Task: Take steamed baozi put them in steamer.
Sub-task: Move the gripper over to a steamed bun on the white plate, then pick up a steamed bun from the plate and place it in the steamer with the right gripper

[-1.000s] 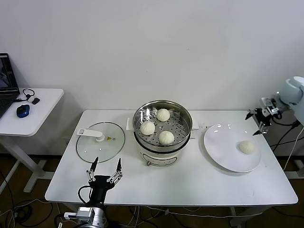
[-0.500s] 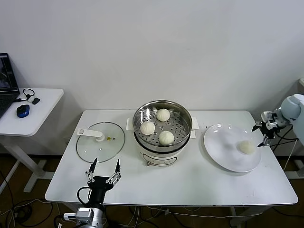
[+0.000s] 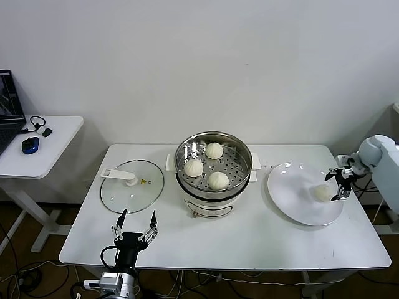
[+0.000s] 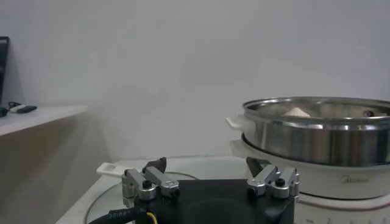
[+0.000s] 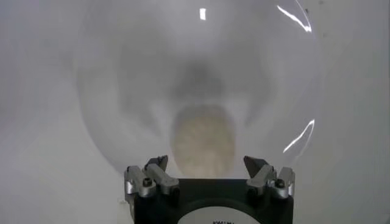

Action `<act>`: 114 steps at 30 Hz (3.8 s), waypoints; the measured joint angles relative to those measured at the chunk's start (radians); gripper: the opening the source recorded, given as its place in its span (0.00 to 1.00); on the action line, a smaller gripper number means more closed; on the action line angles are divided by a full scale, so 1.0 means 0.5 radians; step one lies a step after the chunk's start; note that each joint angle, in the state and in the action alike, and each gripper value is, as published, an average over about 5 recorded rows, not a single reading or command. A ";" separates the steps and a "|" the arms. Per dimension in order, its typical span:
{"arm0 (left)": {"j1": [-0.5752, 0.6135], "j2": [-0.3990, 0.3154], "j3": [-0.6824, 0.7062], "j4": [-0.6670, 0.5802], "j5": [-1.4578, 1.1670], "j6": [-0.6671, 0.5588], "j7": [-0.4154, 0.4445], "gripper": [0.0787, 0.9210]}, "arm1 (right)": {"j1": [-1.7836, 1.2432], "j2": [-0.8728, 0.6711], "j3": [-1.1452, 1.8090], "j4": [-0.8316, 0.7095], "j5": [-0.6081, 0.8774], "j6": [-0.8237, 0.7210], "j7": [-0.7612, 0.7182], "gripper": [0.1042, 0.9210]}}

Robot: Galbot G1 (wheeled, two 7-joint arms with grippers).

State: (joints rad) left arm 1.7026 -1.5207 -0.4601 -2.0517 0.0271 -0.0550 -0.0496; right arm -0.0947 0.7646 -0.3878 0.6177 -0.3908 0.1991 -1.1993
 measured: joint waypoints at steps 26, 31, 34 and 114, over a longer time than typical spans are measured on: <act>0.008 -0.004 0.000 0.018 -0.003 -0.009 -0.006 0.88 | -0.032 0.124 0.153 -0.160 -0.174 0.038 -0.004 0.80; 0.008 -0.006 0.007 0.028 -0.002 -0.012 -0.007 0.88 | -0.032 0.130 0.169 -0.172 -0.184 0.043 -0.007 0.71; 0.007 -0.007 0.010 0.030 -0.002 -0.012 -0.007 0.88 | -0.029 0.129 0.176 -0.173 -0.184 0.046 -0.010 0.70; -0.006 -0.005 0.026 -0.011 -0.023 -0.023 -0.016 0.88 | 1.132 0.667 -1.590 0.620 1.323 -0.506 -0.114 0.67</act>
State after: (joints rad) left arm 1.6996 -1.5232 -0.4472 -2.0575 0.0158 -0.0663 -0.0578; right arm 0.4711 1.0983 -1.1831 0.9275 0.2705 -0.0540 -1.2563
